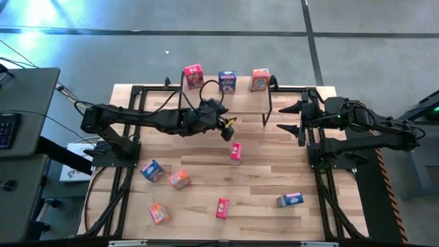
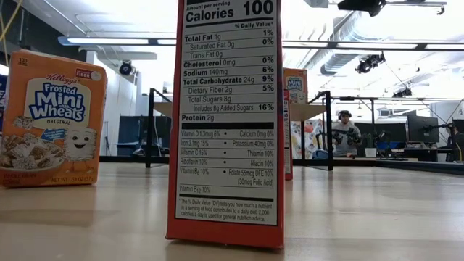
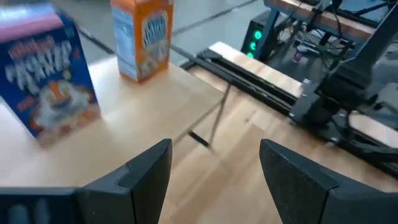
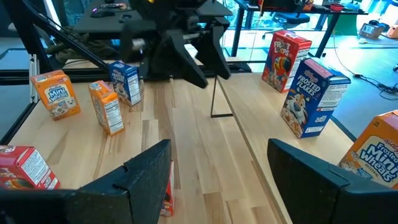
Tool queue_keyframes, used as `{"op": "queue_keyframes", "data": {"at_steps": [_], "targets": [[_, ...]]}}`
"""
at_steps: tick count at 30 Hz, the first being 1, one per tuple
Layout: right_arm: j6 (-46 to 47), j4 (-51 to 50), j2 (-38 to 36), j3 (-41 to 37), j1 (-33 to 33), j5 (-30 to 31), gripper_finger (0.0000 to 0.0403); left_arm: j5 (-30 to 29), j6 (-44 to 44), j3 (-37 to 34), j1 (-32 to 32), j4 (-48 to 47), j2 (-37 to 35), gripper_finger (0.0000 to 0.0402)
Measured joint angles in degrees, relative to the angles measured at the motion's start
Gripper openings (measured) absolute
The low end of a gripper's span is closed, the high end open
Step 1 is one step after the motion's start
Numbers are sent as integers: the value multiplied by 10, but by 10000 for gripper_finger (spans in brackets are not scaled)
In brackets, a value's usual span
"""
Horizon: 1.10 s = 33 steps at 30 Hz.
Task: Stack cereal on shelf
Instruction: Put the top red cereal box on the shelf aligned with the other red cereal box
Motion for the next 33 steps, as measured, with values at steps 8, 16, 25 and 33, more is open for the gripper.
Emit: {"op": "queue_keyframes", "data": {"at_steps": [8,16,25,33], "targets": [[0,-2,0,0,0,0,259,45,-118,28,-16,-58,15,235],[0,-2,0,0,0,0,259,77,-180,72,-32,-107,58,235],[0,-2,0,0,0,0,259,87,-235,111,-50,-157,101,235],[0,-2,0,0,0,0,259,113,-285,112,-55,-156,135,235]]}}
